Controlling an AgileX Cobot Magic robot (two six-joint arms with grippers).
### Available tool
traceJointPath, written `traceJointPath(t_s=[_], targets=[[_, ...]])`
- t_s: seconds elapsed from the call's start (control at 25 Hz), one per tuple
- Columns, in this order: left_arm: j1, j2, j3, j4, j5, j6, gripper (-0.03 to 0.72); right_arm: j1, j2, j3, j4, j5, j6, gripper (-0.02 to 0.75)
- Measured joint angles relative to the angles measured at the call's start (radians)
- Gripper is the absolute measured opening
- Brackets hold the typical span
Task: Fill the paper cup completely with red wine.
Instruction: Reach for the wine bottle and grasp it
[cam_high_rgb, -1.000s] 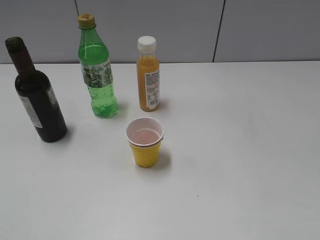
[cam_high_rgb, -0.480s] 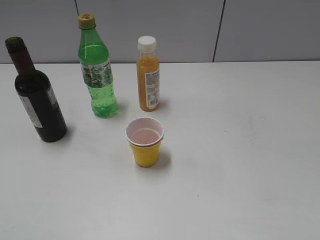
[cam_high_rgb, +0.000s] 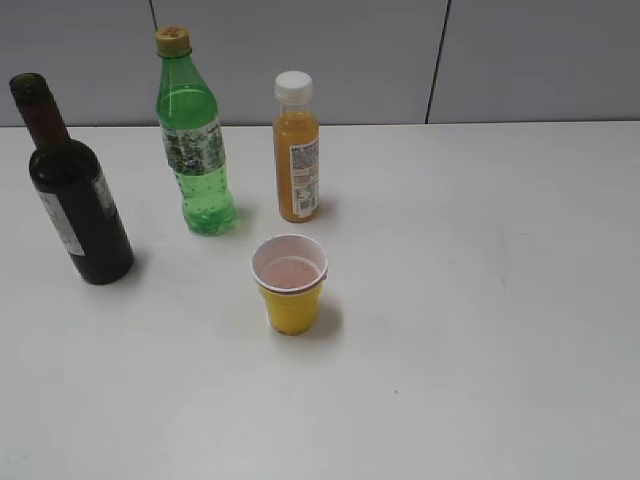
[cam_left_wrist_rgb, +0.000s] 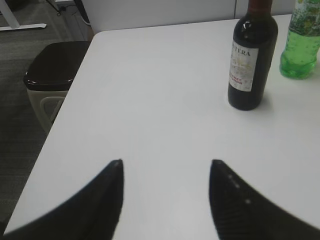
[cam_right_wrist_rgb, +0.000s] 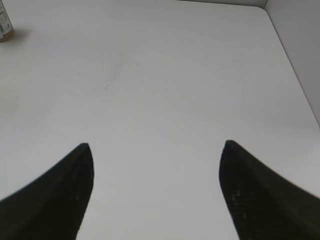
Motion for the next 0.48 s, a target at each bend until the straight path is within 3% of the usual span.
traceJointPath(t_s=[0.12, 0.48], targets=[[0.0, 0.0, 0.0, 0.0, 0.0, 0.0, 0.616, 0.0, 0.0, 0.0, 0.0, 0.0, 0.0, 0.592], [0.0, 0.0, -0.009, 0.0, -0.019, 0.0, 0.658, 0.0, 0.0, 0.0, 0.0, -0.001, 0.0, 0.591]])
